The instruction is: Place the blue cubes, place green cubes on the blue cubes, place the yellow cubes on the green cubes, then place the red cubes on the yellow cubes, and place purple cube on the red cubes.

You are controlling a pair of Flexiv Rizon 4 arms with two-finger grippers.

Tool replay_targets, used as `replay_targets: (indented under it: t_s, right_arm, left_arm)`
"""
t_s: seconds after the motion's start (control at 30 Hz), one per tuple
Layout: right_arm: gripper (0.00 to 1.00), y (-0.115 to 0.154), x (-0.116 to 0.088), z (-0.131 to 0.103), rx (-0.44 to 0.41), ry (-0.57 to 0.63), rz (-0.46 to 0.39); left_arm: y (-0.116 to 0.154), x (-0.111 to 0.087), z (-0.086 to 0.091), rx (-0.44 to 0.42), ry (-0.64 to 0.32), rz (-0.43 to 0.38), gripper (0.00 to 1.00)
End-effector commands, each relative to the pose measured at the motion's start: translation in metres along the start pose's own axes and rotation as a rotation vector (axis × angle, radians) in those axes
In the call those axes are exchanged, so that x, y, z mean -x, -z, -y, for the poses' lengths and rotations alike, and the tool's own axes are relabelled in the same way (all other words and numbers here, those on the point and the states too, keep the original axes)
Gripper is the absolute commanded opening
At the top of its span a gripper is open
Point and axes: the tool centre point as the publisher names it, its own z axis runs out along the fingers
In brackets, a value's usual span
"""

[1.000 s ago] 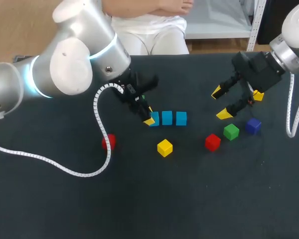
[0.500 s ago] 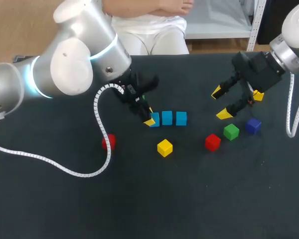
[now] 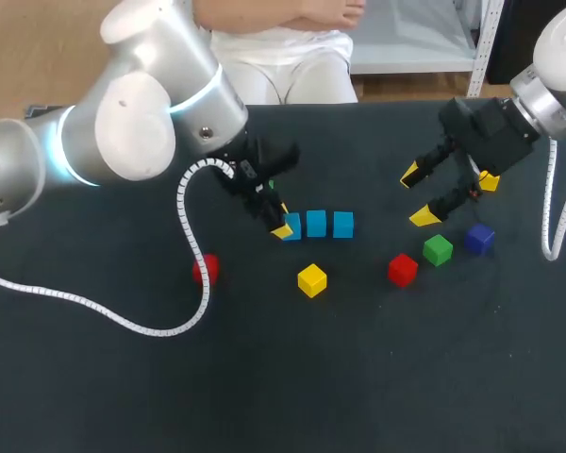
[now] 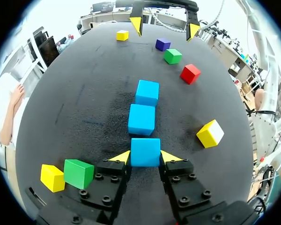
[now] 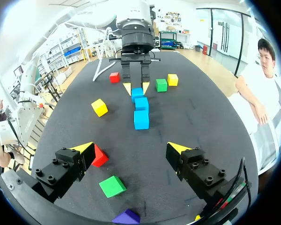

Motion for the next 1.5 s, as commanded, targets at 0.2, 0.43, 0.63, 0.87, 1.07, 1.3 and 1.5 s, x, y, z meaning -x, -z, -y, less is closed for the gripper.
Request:
replay_targets:
  t_s: [0.2,0.43,0.63,0.87,1.07,1.3,1.5]
  right_arm:
    - [1.00,0.0004,-0.0003,-0.0013,-0.003,0.001,0.002]
    - [1.00,0.0004,-0.0003,-0.0013,-0.003,0.001,0.002]
    - [1.00,0.0004,-0.0003,-0.0013,-0.003,0.001,0.002]
    - [1.00,0.0004,-0.0003,-0.0013,-0.003,0.001,0.002]
    - [1.00,0.0004,-0.0003,-0.0013,-0.003,0.001,0.002]
    - [1.00,0.0004,-0.0003,-0.0013,-0.003,0.001,0.002]
    - [1.00,0.0004,-0.0003,-0.0013,-0.003,0.001,0.002]
  left_arm:
    - [0.0006,0.0002,-0.0017,-0.001,-0.002,-0.001,0.00]
    - [0.0010,0.0002,-0.0022,0.002,-0.002,-0.001,0.00]
    - [0.0001,0.0003,-0.0022,0.001,-0.001,0.002,0.00]
    - [-0.0005,0.0005,-0.0021,0.001,-0.001,0.007,0.00]
    - [-0.0011,0.0004,-0.0020,0.000,-0.001,0.007,0.00]
    - [-0.0011,-0.0004,-0.0015,0.001,0.002,0.006,0.00]
    - [-0.0008,-0.0011,-0.0020,0.001,0.003,0.006,0.03]
